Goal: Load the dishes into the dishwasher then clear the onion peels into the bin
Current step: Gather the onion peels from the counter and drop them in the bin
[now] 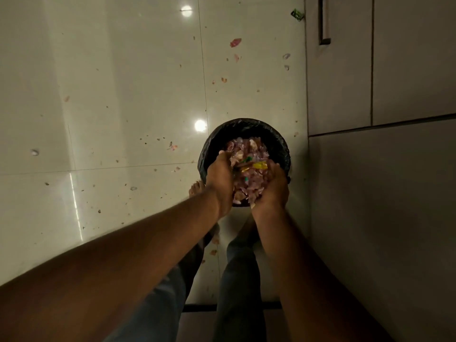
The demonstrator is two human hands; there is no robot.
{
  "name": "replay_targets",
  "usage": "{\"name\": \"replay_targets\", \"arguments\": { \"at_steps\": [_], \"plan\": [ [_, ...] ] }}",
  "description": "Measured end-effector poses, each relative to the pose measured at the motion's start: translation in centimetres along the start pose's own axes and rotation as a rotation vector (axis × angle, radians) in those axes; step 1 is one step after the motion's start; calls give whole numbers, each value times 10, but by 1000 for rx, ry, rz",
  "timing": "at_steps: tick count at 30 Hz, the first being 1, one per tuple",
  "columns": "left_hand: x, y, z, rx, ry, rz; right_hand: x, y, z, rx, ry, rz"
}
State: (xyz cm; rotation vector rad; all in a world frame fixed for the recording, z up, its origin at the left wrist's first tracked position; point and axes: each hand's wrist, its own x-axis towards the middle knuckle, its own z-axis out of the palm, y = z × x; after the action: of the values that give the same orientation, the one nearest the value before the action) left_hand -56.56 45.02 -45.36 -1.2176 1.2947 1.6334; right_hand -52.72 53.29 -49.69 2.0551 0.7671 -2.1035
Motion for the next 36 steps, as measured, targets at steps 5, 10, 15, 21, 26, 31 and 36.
{"name": "replay_targets", "arguments": {
  "at_steps": [5, 10, 15, 21, 26, 31, 36],
  "plan": [
    [5, 4, -1, 38, -44, 72, -3, -15, 3, -96, 5, -53],
    [3, 6, -6, 252, -92, 226, -2, -20, 6, 48, 9, -60],
    [3, -7, -13, 790, -458, 152, 1, -20, 8, 150, -82, -85],
    [10, -10, -21, 844, -148, 297, 3, -18, 8, 281, -128, -132],
    [-5, -7, -15, 885, -241, 238, 3, -19, 4, 260, -133, -187],
    [-7, -9, -18, 961, -125, 300, -24, -20, 3, 157, -163, -151],
    [-28, 5, -21, 950, -108, 309, -85, -23, -8, 99, -243, -109]
  ]
}}
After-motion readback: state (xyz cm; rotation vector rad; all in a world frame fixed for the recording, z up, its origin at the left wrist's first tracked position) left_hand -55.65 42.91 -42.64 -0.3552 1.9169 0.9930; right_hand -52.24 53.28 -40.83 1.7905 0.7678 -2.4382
